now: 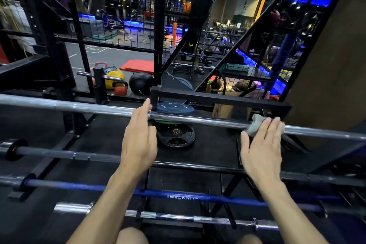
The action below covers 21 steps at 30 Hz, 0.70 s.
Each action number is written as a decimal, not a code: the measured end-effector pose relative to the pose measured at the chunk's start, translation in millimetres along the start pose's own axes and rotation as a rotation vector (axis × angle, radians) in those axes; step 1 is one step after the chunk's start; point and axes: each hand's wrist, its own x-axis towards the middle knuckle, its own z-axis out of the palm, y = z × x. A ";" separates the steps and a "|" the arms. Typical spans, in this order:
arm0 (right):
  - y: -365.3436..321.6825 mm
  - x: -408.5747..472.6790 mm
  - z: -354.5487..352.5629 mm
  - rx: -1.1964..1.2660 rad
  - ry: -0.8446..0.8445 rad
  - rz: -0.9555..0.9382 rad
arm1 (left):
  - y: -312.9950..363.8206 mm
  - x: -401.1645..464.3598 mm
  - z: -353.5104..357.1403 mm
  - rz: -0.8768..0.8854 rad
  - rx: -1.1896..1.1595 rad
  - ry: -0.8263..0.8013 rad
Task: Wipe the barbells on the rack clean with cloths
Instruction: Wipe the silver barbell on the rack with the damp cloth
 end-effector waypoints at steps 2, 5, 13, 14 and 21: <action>-21.1 -3.7 2.7 -0.034 0.020 -0.012 | 1.7 0.0 0.5 0.002 0.007 -0.004; -57.9 -9.7 3.4 -0.084 0.035 -0.184 | 4.6 0.9 0.1 -0.038 0.020 -0.022; -107.8 -22.7 7.2 -0.009 0.001 -0.455 | 15.0 -4.1 -12.0 -0.143 -0.005 -0.016; -110.6 -20.6 6.8 0.007 0.007 -0.485 | 16.8 -8.7 -14.8 -0.156 -0.023 0.004; -165.7 -17.0 1.2 0.113 -0.098 -0.751 | 12.2 -57.8 -45.2 -0.048 0.020 -0.020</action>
